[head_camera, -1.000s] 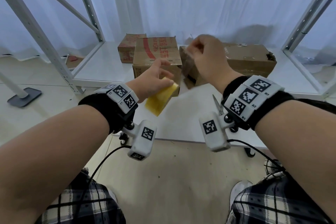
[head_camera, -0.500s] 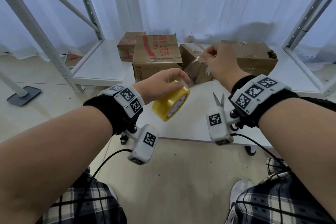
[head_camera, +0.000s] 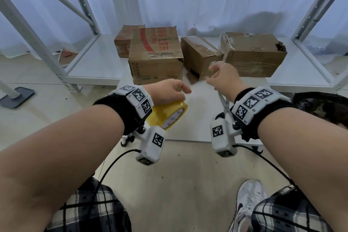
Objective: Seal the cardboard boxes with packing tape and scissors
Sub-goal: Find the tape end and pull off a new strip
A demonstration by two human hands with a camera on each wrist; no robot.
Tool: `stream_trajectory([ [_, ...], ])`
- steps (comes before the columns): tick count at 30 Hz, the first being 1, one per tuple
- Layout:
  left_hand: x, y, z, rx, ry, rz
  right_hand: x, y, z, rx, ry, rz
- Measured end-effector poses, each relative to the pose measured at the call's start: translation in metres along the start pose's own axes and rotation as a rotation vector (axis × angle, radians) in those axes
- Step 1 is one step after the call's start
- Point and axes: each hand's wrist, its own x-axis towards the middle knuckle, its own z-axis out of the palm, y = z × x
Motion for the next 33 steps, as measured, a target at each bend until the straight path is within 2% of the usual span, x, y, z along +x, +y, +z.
stream_trajectory([
  [3,0.004,0.000,0.000,0.003,-0.015,-0.004,0.002,0.007,-0.002,0.128,-0.036,0.151],
  [8,0.011,-0.002,0.000,-0.018,-0.037,-0.014,0.006,0.021,-0.009,0.082,-0.057,0.198],
  [11,0.014,-0.001,0.002,-0.018,-0.033,-0.009,0.001,0.029,-0.011,-0.069,-0.101,0.222],
  [16,0.018,0.001,0.008,-0.042,0.025,0.036,-0.020,0.039,-0.010,-0.511,-0.328,0.290],
  [20,0.020,0.000,0.013,-0.120,0.083,0.085,-0.038,0.042,0.003,-0.615,-0.426,0.322],
  [27,0.018,-0.001,0.013,-0.166,0.119,0.107,-0.046,0.054,0.020,-0.511,-0.269,0.410],
  [33,0.017,0.002,0.009,-0.226,0.209,0.157,-0.036,0.048,0.000,-0.342,-0.181,0.440],
])
